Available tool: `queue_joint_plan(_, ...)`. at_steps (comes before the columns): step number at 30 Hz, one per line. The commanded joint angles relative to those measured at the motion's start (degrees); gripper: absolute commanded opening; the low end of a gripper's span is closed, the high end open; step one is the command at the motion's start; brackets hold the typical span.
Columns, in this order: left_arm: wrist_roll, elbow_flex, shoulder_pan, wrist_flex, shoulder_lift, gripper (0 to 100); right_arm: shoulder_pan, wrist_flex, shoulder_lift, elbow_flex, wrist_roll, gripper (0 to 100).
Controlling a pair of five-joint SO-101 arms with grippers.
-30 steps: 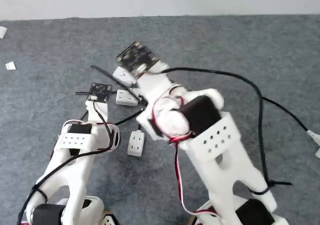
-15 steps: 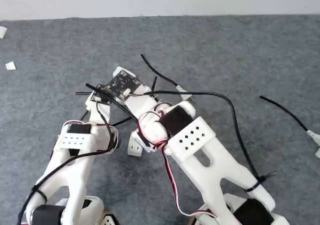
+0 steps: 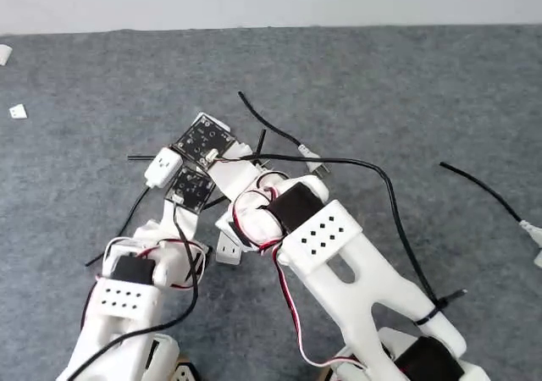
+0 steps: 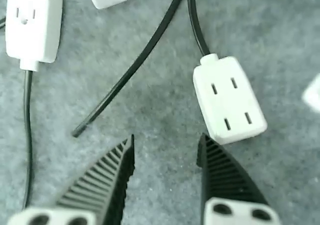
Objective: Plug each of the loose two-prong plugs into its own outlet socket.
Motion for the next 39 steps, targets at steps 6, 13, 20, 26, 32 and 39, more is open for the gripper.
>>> queue_joint_plan(6, 14.59, -0.13, -7.03, -8.79, -2.29, 19, 5.93, -10.51, -1.98, 4.75, -16.18, 0.9)
queue_joint_plan(13, 20.40, -0.22, -12.04, -13.19, -2.29, 19, 6.20, -24.31, -1.63, 13.19, -23.12, 0.9)
queue_joint_plan(20, 20.22, -0.31, -12.22, -13.19, -2.29, 19, 3.30, -27.38, -1.54, 13.89, -25.23, 0.9)
queue_joint_plan(26, 20.22, -0.31, -12.31, -13.19, -2.29, 19, 3.03, -27.47, 1.01, 14.24, -25.49, 0.9)
queue_joint_plan(32, 20.13, -0.22, -12.31, -13.19, -2.29, 19, 2.86, -28.53, 7.34, 12.40, -25.49, 0.9)
queue_joint_plan(39, 20.13, -0.13, -12.31, -13.19, -2.29, 19, 1.01, -28.35, 7.78, 12.40, -25.49, 0.9)
